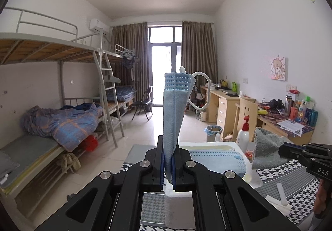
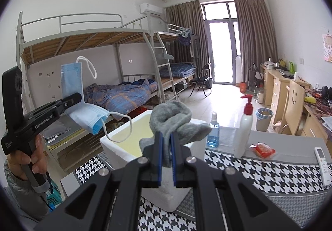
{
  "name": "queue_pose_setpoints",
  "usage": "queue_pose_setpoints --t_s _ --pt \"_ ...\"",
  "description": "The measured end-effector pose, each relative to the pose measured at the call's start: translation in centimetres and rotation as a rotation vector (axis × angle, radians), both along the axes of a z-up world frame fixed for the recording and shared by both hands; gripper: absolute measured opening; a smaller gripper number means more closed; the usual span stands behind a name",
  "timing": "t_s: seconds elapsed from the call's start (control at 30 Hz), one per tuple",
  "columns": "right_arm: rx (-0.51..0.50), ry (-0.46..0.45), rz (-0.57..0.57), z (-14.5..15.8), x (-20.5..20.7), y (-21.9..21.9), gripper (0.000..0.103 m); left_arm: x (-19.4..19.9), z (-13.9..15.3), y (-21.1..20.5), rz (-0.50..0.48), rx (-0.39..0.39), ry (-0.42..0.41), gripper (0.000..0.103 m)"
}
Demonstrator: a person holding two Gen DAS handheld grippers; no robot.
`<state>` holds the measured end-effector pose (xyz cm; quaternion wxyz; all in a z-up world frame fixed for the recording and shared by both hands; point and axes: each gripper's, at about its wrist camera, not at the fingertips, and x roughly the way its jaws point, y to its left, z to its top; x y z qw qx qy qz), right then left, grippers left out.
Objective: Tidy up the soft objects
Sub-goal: 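Carry the sock with the right tool while the left tool carries the mask toward the foam box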
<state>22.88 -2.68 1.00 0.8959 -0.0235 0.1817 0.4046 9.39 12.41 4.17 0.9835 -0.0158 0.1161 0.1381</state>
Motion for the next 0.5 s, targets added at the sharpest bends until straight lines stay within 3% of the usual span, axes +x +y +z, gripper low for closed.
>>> queue_pose_setpoints --t_s 0.5 --pt "-0.039 0.027 0.048 -0.6 0.8 4.0 0.010 -0.9 -0.1 2.4 0.073 -0.012 -0.006 0.005"
